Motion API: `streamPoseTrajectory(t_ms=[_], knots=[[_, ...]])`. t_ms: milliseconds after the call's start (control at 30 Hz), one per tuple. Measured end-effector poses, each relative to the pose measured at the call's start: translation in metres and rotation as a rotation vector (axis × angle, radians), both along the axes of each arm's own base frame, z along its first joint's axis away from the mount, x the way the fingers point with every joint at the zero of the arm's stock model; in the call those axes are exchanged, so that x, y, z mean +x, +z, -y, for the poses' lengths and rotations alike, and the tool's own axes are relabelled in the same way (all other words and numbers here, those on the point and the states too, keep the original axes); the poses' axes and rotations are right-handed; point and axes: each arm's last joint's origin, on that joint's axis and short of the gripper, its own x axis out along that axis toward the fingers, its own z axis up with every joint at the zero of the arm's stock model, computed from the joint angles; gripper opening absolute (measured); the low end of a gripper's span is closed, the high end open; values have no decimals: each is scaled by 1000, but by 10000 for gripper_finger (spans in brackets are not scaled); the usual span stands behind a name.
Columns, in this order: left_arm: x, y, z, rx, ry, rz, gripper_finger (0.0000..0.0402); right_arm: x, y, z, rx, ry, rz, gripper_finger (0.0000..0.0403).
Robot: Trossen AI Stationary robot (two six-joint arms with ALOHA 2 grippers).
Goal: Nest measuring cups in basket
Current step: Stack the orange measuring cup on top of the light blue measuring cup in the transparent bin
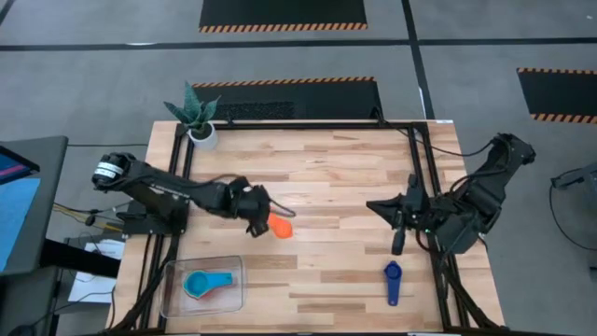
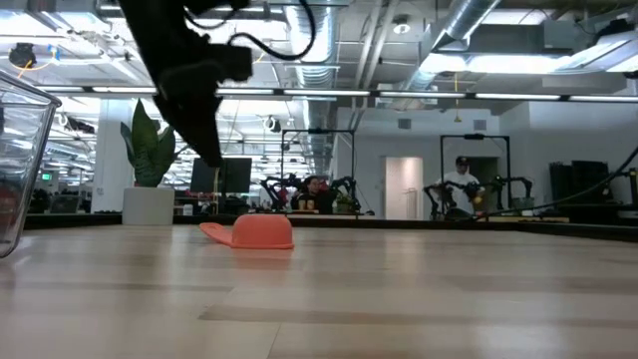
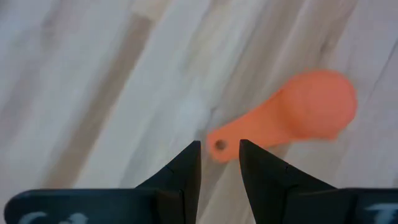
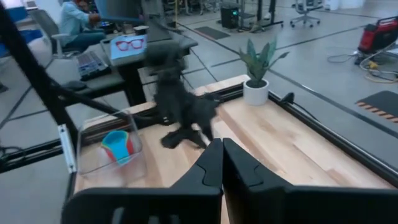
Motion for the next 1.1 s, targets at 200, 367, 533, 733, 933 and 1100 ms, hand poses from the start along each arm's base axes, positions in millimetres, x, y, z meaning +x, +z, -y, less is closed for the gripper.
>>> streamPoseTrajectory(t_ms=[200,367,533,733,933,1100], knots=[[0,-20,-24,-138,-21,11,100,-1,-1,-7,-1,27,-2,18],[0,-20,-18,-20,-41,18,99,1,-4,-10,-12,31,-12,21],[4,-30,-12,-26,-120,-27,50,1,-4,-10,-9,33,-13,21],[13,-39,-9,-29,-187,-14,4,1,-4,-10,-11,32,-15,22],[16,-49,-8,4,-191,-52,0,1,-5,-10,-10,34,-16,22],[16,-46,-5,32,-192,-35,0,1,-5,-10,-11,35,-17,22]])
